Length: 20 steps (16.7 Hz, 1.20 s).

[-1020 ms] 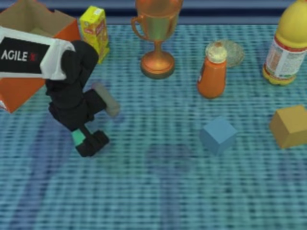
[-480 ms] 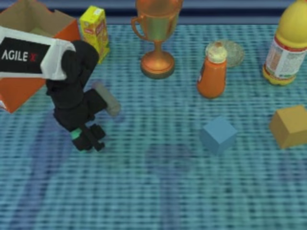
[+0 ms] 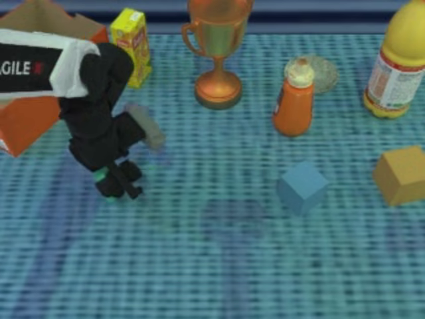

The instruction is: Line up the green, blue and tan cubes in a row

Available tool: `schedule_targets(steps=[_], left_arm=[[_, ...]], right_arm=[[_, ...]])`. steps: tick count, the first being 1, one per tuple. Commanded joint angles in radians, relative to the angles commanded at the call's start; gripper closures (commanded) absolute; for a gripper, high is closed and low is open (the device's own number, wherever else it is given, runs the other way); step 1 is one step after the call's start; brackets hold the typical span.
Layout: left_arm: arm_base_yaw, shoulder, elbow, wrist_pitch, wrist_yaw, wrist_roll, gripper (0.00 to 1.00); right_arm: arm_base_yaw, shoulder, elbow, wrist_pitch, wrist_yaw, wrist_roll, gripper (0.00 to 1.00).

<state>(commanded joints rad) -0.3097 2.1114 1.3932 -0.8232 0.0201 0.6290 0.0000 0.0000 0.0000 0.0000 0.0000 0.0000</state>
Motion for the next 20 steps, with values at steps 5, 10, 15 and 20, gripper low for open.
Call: schedule_targets(steps=[5,10,15,20], left_arm=[[0.008,-0.075,0.079,-0.162,-0.001,0.002,1.0],[0.001,-0.074,0.082,-0.165,-0.001,0.003,1.0],[-0.16,-0.007,0.205,-0.221,-0.003,-0.011,1.0],[-0.479,0.099,0.398,-0.319,-0.003,-0.035,1.0]], right_arm=[[0.0,0.0,0.0,0.0,0.0,0.0,0.0],[0.0,0.0,0.0,0.0,0.0,0.0,0.0],[0.0,0.0,0.0,0.0,0.0,0.0,0.0],[0.0,0.0,0.0,0.0,0.0,0.0,0.0]])
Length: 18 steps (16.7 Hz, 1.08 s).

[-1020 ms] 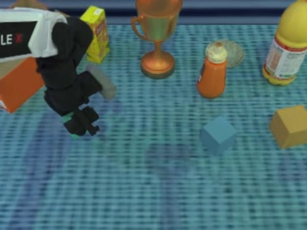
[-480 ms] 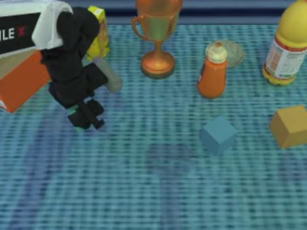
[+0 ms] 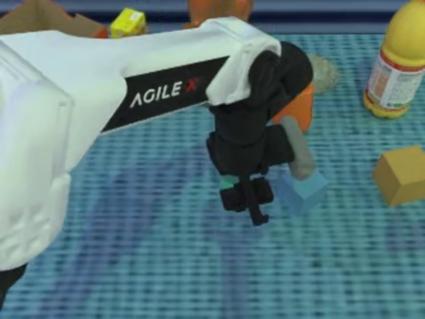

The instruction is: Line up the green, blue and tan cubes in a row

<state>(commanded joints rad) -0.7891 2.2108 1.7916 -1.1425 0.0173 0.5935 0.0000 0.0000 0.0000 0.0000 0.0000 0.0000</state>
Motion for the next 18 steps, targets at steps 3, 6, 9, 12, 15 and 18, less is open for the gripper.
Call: schedule_targets(steps=[3,6,9,12,15,18], left_arm=[[-0.156,0.044,0.096,-0.045,-0.001,-0.014,1.0],[-0.217,0.06,0.141,-0.062,-0.003,-0.022,1.0],[-0.218,0.06,0.142,-0.062,-0.003,-0.022,1.0],[-0.213,0.059,0.126,-0.042,-0.003,-0.022,1.0],[-0.211,0.089,0.063,0.055,-0.003,-0.026,1.0],[-0.216,0.125,-0.003,0.152,-0.002,-0.022,1.0]], right_arm=[[0.0,0.0,0.0,0.0,0.0,0.0,0.0],[0.0,0.0,0.0,0.0,0.0,0.0,0.0],[0.0,0.0,0.0,0.0,0.0,0.0,0.0],[0.0,0.0,0.0,0.0,0.0,0.0,0.0],[0.0,0.0,0.0,0.0,0.0,0.0,0.0],[0.0,0.0,0.0,0.0,0.0,0.0,0.0]])
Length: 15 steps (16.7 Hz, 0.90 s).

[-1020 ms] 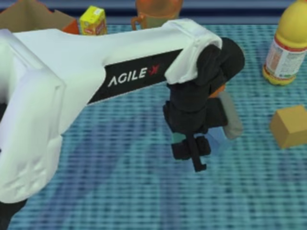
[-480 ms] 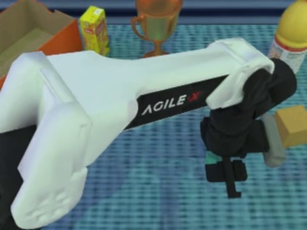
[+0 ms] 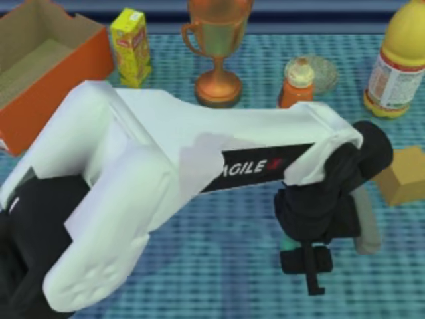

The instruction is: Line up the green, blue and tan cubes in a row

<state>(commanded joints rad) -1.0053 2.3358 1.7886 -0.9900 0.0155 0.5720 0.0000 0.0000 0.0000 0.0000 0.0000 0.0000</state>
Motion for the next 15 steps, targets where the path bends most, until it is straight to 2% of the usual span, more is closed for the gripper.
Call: schedule_targets(steps=[5,15], left_arm=[[-0.002,0.008,-0.013,0.016,0.0,0.001,1.0],[-0.002,0.008,-0.013,0.016,0.0,0.001,0.25]], right_arm=[[0.0,0.0,0.0,0.0,0.0,0.0,0.0],[0.0,0.0,0.0,0.0,0.0,0.0,0.0]])
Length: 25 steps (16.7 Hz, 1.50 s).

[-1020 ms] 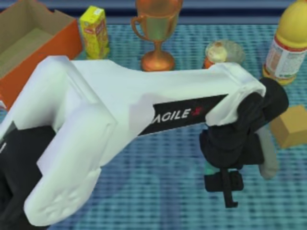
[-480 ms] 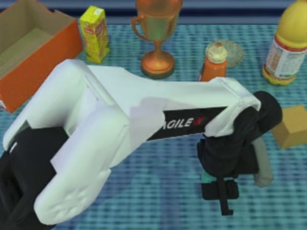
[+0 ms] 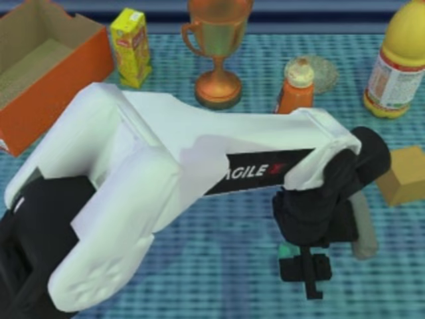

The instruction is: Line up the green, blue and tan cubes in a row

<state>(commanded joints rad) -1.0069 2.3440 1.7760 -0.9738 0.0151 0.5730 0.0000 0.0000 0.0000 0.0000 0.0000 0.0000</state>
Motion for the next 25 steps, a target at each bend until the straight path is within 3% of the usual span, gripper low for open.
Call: schedule_targets(steps=[3,4,13,20,25], left_arm=[[0.0,0.0,0.0,0.0,0.0,0.0,0.02],[0.0,0.0,0.0,0.0,0.0,0.0,0.0],[0.002,-0.001,0.004,-0.004,0.0,0.0,0.0],[0.02,-0.064,0.144,-0.215,0.0,0.0,0.0],[0.016,-0.07,0.155,-0.228,-0.001,0.0,0.0]], right_arm=[[0.0,0.0,0.0,0.0,0.0,0.0,0.0],[0.0,0.0,0.0,0.0,0.0,0.0,0.0],[0.0,0.0,0.0,0.0,0.0,0.0,0.0],[0.0,0.0,0.0,0.0,0.0,0.0,0.0],[0.0,0.0,0.0,0.0,0.0,0.0,0.0]])
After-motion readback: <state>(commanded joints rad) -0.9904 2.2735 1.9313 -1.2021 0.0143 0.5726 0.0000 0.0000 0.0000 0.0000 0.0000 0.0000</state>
